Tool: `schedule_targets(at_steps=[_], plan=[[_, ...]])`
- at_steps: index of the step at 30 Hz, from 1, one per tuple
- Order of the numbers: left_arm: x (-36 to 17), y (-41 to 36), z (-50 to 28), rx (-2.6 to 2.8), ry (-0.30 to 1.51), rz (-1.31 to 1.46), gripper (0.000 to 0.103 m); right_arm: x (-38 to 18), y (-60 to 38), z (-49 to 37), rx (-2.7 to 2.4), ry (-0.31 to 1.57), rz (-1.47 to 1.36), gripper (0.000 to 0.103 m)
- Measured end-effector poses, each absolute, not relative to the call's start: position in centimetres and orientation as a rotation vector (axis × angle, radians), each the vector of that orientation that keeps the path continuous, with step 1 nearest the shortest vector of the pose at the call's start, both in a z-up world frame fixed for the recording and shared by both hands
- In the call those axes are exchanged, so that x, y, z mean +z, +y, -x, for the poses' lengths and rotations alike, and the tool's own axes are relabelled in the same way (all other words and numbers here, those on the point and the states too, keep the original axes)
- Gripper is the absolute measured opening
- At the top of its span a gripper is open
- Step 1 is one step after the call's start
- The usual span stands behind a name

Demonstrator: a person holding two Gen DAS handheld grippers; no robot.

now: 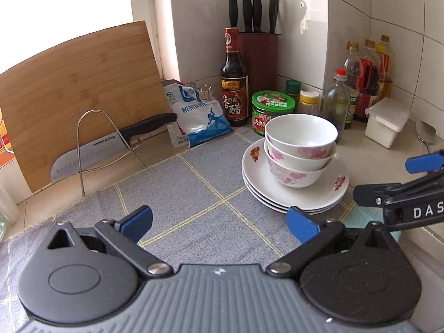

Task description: Organize plates and bowls

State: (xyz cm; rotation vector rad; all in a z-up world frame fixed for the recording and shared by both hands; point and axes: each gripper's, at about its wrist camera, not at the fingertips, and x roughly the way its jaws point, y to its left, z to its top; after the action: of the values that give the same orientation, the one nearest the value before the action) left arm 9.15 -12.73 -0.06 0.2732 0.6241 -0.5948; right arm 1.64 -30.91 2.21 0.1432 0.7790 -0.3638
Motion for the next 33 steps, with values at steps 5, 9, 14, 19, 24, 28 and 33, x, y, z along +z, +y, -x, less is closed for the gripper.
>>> schedule_targets(at_steps=[5, 9, 14, 19, 24, 28, 33], plan=[[1.4, -11.8, -8.0, -0.613, 0.614, -0.278, 0.102, 3.6, -29.6, -0.2, -0.421, 0.745, -0.141, 0.103], [2.4, -11.3, -7.7, -0.611, 0.611, -0.258, 0.102, 4.5, -29.0, 0.5, -0.438, 0.716, -0.146, 0.103], [2.9, -11.3, -7.6, -0.608, 0.607, -0.242, 0.102, 5.1, -28.5, 1.0, -0.451, 0.689, -0.145, 0.103], [3.0, -11.5, -7.7, -0.609, 0.611, -0.233, 0.102, 5.2, -28.7, 1.2, -0.456, 0.684, -0.154, 0.103], [3.0, -11.7, -7.7, -0.611, 0.615, -0.229, 0.102, 5.2, -29.0, 1.2, -0.458, 0.684, -0.165, 0.103], [3.1, -11.8, -7.9, -0.607, 0.617, -0.225, 0.102, 5.2, -29.1, 1.0, -0.457, 0.684, -0.168, 0.103], [3.1, -11.7, -8.1, -0.601, 0.619, -0.22, 0.102, 5.2, -29.1, 0.7, -0.451, 0.688, -0.163, 0.103]])
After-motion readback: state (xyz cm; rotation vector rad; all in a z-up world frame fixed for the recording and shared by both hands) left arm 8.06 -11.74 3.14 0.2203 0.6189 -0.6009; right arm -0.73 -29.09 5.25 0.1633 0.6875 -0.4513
